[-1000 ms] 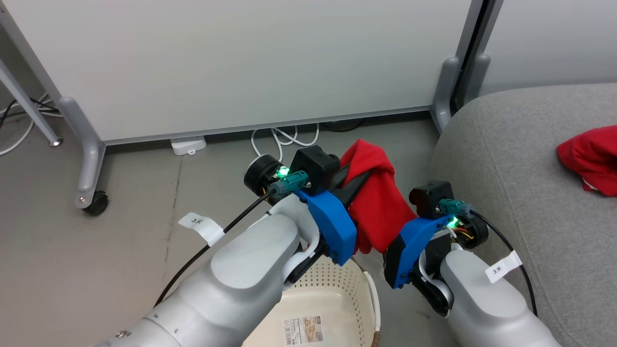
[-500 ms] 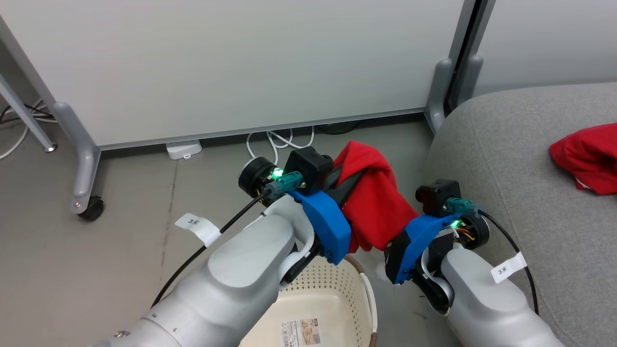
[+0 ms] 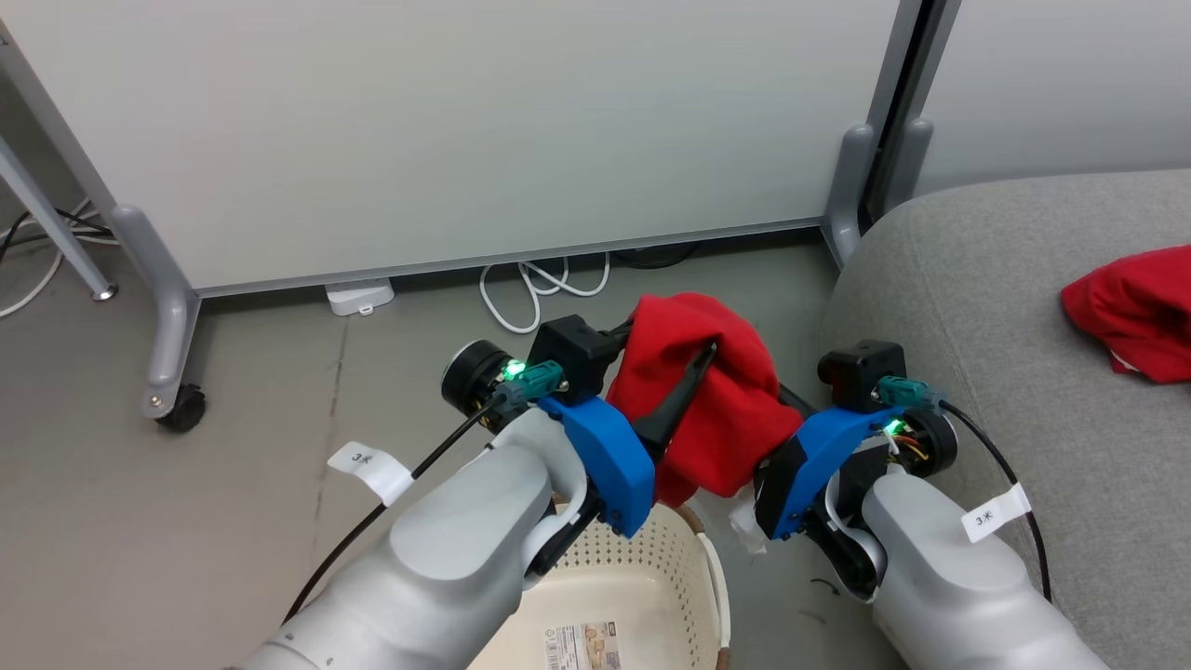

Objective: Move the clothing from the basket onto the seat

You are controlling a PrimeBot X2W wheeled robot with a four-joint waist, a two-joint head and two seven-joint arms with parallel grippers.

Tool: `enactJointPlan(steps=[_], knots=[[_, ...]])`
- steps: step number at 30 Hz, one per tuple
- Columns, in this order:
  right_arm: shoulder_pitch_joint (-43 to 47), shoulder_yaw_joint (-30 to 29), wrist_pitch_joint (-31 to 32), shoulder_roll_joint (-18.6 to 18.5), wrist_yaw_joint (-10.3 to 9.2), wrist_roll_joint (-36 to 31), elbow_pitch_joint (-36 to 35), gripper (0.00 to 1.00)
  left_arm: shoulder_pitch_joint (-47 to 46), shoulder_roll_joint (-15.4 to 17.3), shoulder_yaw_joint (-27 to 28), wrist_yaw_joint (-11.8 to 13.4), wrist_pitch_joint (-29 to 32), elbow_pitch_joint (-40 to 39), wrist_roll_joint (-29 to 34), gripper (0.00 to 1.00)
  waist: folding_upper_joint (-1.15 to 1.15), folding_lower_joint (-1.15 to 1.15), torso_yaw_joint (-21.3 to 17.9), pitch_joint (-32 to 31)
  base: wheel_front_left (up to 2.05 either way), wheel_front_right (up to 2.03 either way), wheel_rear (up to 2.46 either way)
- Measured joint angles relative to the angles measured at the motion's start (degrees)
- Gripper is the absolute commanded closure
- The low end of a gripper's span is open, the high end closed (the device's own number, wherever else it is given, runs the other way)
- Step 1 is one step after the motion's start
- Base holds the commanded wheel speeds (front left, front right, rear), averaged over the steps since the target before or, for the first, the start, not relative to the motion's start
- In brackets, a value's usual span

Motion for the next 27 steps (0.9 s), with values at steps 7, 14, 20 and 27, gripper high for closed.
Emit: enactJointPlan(steps=[7, 14, 20, 27], knots=[[-0.58, 0.02, -0.71, -0.83, 0.0, 0.97, 0.45, 1.0, 4.49, 2.36, 2.63, 1.62, -0.58, -1.98, -0.32, 0.0, 0.0, 0.0, 0.22, 0.05, 0.0, 0.0, 0.0], [-0.91, -0.46, -1.46, -1.51, 0.0, 1.32, 0.31, 1.0, 11.69, 6.66, 10.5, 4.1, -0.69, -11.43, 4.23, 0.0, 0.0, 0.0, -0.22, 0.31, 0.0, 0.0, 0.0], [-1.18, -0.45, -1.85, -1.8, 0.0, 1.33, -0.52, 1.0, 21.87, 10.62, 20.43, 6.04, -0.69, -21.48, 11.69, 0.0, 0.0, 0.0, -1.94, 0.89, 0.0, 0.0, 0.0], [-1.19, -0.58, -2.18, -2.15, 0.0, 1.35, -1.49, 1.0, 35.54, 9.89, 34.38, 4.43, -0.69, -31.18, 21.61, 0.0, 0.0, 0.0, -4.97, 1.45, 0.0, 0.0, 0.0]])
